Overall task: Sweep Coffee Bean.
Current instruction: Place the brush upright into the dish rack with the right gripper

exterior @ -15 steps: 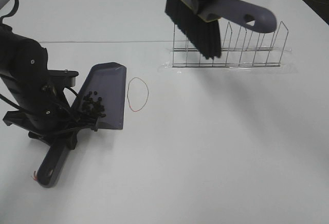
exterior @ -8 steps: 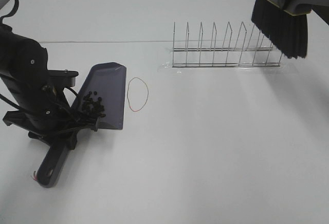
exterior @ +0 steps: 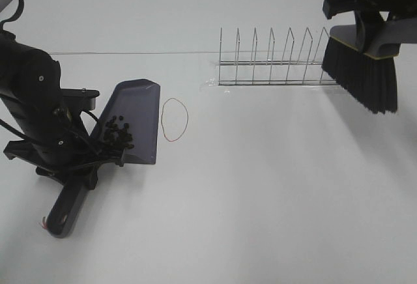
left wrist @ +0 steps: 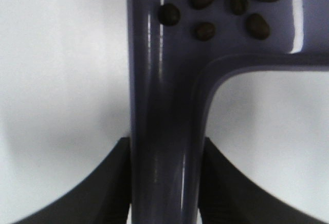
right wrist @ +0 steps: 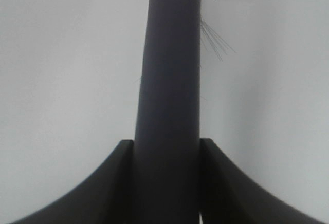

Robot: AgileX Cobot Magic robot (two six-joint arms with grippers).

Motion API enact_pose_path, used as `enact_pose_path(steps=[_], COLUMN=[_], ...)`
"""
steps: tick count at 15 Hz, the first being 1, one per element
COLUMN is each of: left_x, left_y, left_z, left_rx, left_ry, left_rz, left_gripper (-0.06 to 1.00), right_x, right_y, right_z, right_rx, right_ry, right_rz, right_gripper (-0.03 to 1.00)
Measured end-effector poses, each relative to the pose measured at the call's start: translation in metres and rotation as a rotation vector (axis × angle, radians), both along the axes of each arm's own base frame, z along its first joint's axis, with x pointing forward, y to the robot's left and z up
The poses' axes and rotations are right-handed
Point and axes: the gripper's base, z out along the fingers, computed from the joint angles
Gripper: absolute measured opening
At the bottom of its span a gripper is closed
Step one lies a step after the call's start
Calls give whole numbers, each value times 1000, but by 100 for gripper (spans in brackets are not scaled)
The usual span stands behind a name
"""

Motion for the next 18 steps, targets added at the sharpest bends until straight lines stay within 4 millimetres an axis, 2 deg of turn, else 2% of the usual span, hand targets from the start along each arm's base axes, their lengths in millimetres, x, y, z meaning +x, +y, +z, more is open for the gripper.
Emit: enact_pose_path(steps=[2,5,12,13,14,16,18], left_x=[0,0,0,-2,-3,-3,-4], left_y=[0,0,0,0,1,1,1], left_z=[0,0,4,7,21,37,43], left_rx=[0,0,-4,-6,-16,-31,-35], left_ry=[0,0,-12,-16,-38,-77,-89], left_rz=[0,0,-1,-1,1,1,0], left_gripper=[35,35,35,35,35,35,35], right_x=[3,11,18,19,21,23,25], right_y=[4,5,3,4,4,4,5], right_z=[-23,-37,-45,-45,-48,-55,-59], right_rx=[38,33,-9,-6,-6,-15,-15], right_ry=[-37,-42,-63,-73,-76,-60,-65], right_rz=[21,23,22,25,29,31,36], right_gripper=[38,38,38,38,38,38,38])
